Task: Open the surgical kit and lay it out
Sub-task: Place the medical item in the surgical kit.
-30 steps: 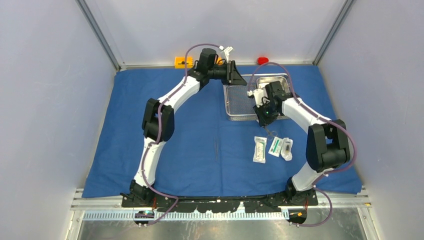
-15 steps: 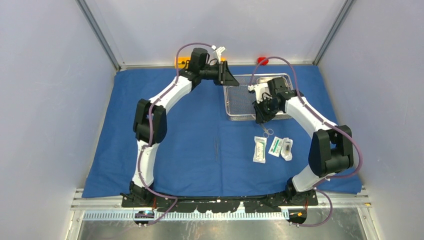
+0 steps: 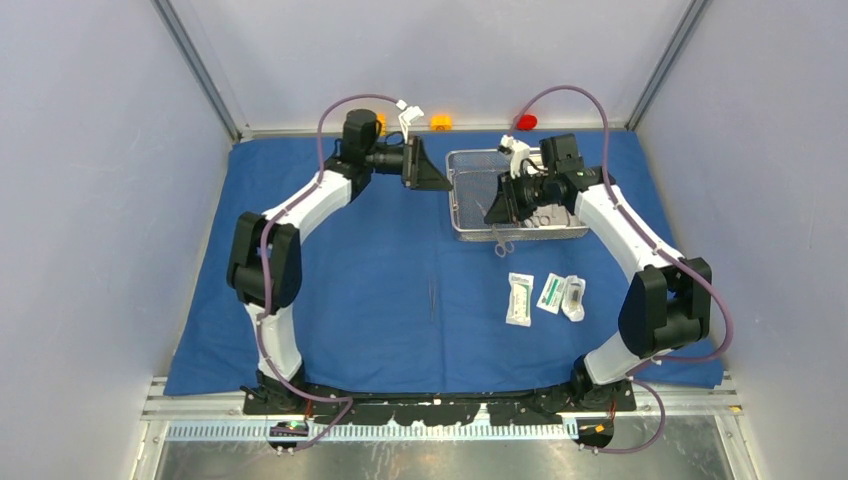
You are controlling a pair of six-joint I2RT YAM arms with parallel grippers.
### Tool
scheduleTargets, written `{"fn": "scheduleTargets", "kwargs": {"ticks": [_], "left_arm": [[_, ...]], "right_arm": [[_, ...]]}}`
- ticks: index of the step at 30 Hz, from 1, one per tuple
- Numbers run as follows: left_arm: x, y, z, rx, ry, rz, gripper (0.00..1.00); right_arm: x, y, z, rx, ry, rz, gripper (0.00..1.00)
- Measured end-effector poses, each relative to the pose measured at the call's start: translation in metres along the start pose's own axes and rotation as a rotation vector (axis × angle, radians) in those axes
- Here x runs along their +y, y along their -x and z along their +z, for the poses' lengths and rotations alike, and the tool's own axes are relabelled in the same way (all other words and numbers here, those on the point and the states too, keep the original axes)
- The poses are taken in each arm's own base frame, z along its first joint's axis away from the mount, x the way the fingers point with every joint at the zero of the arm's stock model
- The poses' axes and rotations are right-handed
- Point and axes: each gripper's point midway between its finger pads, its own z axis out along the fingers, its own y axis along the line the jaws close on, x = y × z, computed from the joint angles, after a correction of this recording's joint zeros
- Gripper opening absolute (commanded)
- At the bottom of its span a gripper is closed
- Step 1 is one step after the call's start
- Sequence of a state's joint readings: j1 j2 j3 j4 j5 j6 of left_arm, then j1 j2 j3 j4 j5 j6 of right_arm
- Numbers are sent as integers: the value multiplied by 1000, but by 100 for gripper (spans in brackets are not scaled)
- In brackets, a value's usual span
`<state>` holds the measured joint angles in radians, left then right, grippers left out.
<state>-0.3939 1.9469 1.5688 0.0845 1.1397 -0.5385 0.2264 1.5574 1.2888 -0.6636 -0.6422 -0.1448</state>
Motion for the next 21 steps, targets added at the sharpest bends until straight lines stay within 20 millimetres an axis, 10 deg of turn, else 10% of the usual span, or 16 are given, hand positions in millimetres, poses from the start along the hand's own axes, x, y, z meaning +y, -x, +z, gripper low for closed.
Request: {"fn": "scheduleTargets", "kwargs": {"ticks": [21], "left_arm": [[-56, -19, -56, 15, -313, 458, 78]], "right_arm": [[95, 25, 11, -69, 408, 91, 0]]}}
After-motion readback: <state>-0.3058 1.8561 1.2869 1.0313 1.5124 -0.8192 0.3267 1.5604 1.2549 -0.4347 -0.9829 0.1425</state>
